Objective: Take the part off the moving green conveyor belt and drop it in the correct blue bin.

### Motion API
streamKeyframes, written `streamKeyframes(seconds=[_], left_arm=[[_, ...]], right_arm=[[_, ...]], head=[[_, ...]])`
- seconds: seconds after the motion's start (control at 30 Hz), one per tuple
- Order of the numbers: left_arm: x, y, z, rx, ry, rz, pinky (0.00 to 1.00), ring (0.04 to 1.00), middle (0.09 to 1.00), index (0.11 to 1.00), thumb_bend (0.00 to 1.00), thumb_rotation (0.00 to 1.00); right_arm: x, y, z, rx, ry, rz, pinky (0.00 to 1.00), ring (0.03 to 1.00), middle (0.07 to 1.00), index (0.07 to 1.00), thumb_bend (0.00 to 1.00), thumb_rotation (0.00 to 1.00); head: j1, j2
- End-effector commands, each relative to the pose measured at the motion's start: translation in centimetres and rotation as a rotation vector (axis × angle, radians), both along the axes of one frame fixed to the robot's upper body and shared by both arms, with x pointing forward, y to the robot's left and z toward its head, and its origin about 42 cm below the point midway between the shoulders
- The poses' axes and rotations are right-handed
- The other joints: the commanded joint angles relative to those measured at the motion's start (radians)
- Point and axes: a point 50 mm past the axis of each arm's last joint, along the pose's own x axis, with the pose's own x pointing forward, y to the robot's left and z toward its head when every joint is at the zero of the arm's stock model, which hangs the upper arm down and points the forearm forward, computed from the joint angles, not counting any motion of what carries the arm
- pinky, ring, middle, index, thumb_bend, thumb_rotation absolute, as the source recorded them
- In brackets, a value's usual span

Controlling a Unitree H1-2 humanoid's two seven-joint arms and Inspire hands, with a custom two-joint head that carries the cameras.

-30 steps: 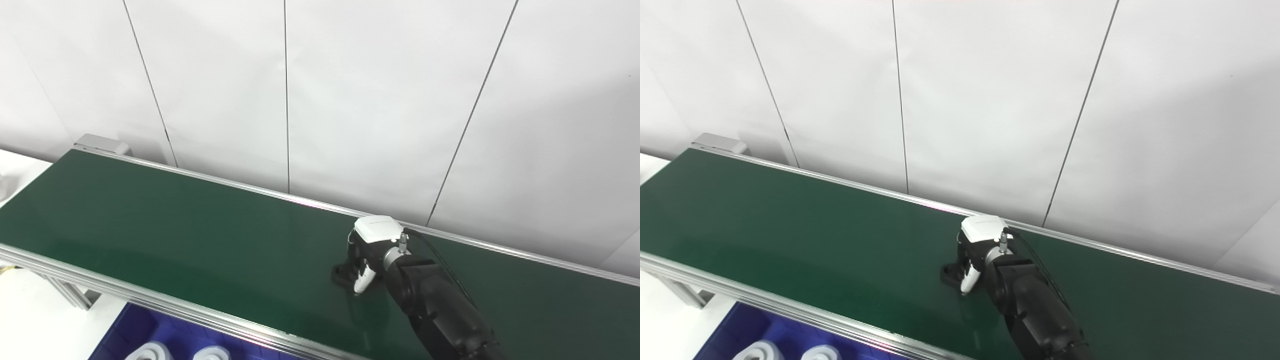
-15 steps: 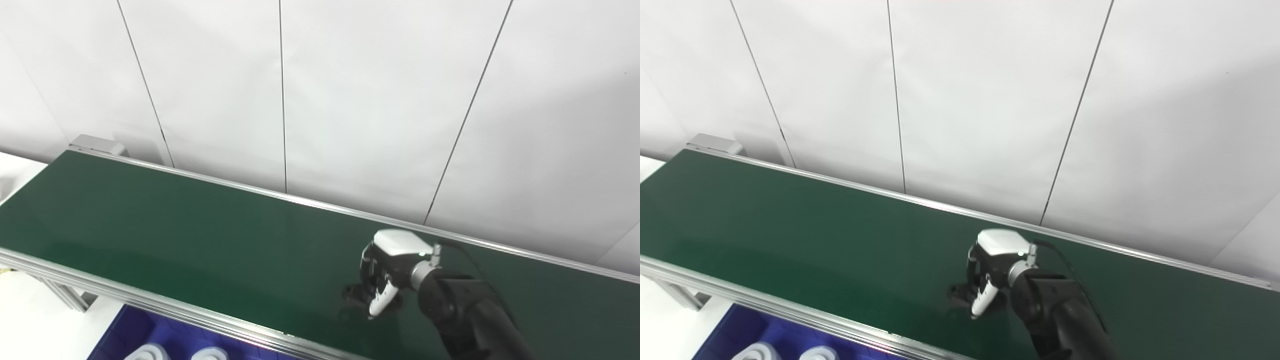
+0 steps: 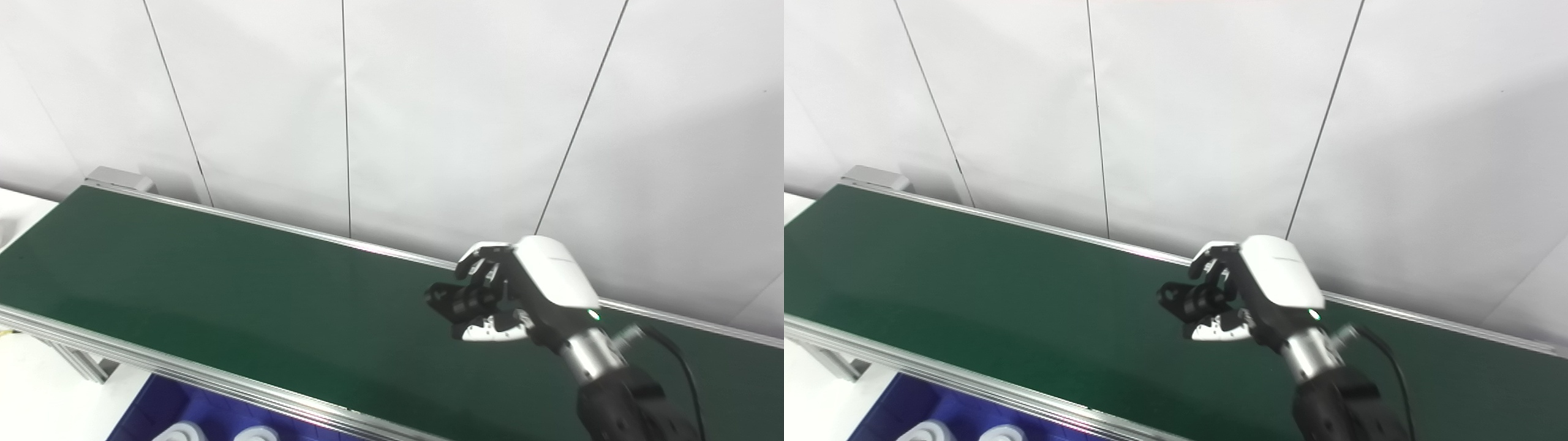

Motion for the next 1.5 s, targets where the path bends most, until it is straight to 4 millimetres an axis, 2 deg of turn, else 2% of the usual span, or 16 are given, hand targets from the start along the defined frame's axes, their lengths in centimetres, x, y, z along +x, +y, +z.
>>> streamKeyframes(seconds=[0.0,0.1,0.23,0.37,0.4,0.43,0.53,0.67,0.7,0.8,1.07,1.17,1.23,1.3,1.37,1.47], left_arm=[[-0.1,0.1,1.0,-0.03,-0.032,-0.006,0.76,0.83,0.834,0.807,0.81,0.81],[-0.4,0.7,1.3,-0.053,-0.028,-0.01,0.78,0.846,0.846,0.817,0.81,0.81],[-0.8,1.5,1.7,-0.069,-0.025,-0.003,0.79,0.859,0.857,0.825,0.8,0.82],[-1.3,2.3,2.0,-0.084,-0.022,0.001,0.83,0.877,0.878,0.842,0.79,0.84],[-1.4,2.6,2.2,-0.09,-0.021,0.008,0.83,0.878,0.879,0.843,0.79,0.85],[-1.5,2.8,2.3,-0.094,-0.02,0.013,0.83,0.878,0.88,0.842,0.8,0.85],[-1.7,3.7,2.7,-0.105,-0.024,0.018,0.86,0.89,0.893,0.852,0.82,0.87],[-1.9,5.1,3.1,-0.125,-0.028,0.023,0.87,0.897,0.901,0.866,0.8,0.89],[-2.0,5.6,3.3,-0.13,-0.032,0.022,0.88,0.898,0.902,0.867,0.8,0.89],[-2.0,6.8,3.7,-0.148,-0.038,0.023,0.9,0.903,0.898,0.87,0.78,0.88],[-1.7,9.0,5.0,-0.175,-0.01,0.044,0.91,0.897,0.883,0.856,0.79,0.83],[-1.5,9.5,5.6,-0.172,-0.001,0.042,0.91,0.897,0.882,0.861,0.8,0.84],[-1.4,9.8,5.8,-0.172,0.002,0.042,0.91,0.897,0.882,0.862,0.8,0.84],[-1.2,9.9,5.9,-0.175,0.008,0.041,0.9,0.889,0.877,0.859,0.81,0.84],[-1.1,10.0,6.0,-0.172,0.012,0.038,0.9,0.892,0.879,0.863,0.82,0.84],[-1.1,10.0,6.2,-0.164,0.014,0.043,0.9,0.888,0.877,0.863,0.84,0.85]], right_arm=[[-0.9,-0.3,1.4,0.136,-0.084,0.053,0.29,0.362,0.483,0.558,0.51,0.0],[-2.0,-2.2,-0.5,0.29,0.053,0.055,0.28,0.364,0.484,0.562,0.51,0.0],[-3.5,-4.3,-2.9,0.41,0.17,0.033,0.29,0.37,0.484,0.562,0.51,0.0],[-6.0,-7.0,-5.9,0.527,0.277,-0.013,0.29,0.367,0.488,0.559,0.51,0.0],[-6.7,-7.3,-6.3,0.54,0.29,-0.02,0.28,0.366,0.488,0.56,0.51,0.0],[-7.2,-7.5,-6.6,0.547,0.298,-0.024,0.28,0.367,0.489,0.56,0.51,0.0],[-9.3,-8.5,-7.8,0.573,0.346,-0.049,0.28,0.368,0.491,0.561,0.51,0.0],[-11.8,-9.3,-9.0,0.623,0.389,-0.072,0.29,0.369,0.495,0.557,0.51,0.0],[-12.3,-9.3,-9.1,0.637,0.399,-0.08,0.29,0.369,0.495,0.557,0.51,0.0],[-13.9,-9.8,-9.8,0.679,0.44,-0.1,0.29,0.368,0.493,0.558,0.51,0.0],[-15.5,-11.0,-10.8,0.614,0.419,-0.162,0.3,0.367,0.488,0.555,0.51,0.0],[-15.8,-11.2,-11.2,0.609,0.4,-0.19,0.29,0.365,0.492,0.555,0.51,0.0],[-15.9,-11.3,-11.4,0.599,0.393,-0.203,0.29,0.364,0.492,0.555,0.51,0.0],[-15.9,-11.4,-11.8,0.571,0.389,-0.218,0.28,0.43,0.458,0.531,0.51,0.0],[-15.7,-11.7,-12.3,0.518,0.381,-0.229,0.29,0.379,0.483,0.547,0.51,0.0],[-15.2,-12.1,-12.9,0.404,0.36,-0.245,0.27,0.359,0.473,0.555,0.51,0.0]], head=[[-0.001,0.0],[-0.034,0.015],[-0.078,0.033],[-0.128,0.053],[-0.166,0.069],[-0.166,0.069],[-0.225,0.098],[-0.279,0.132],[-0.301,0.152],[-0.322,0.175],[-0.361,0.241],[-0.372,0.264],[-0.373,0.272],[-0.372,0.275],[-0.369,0.278],[-0.367,0.279]])
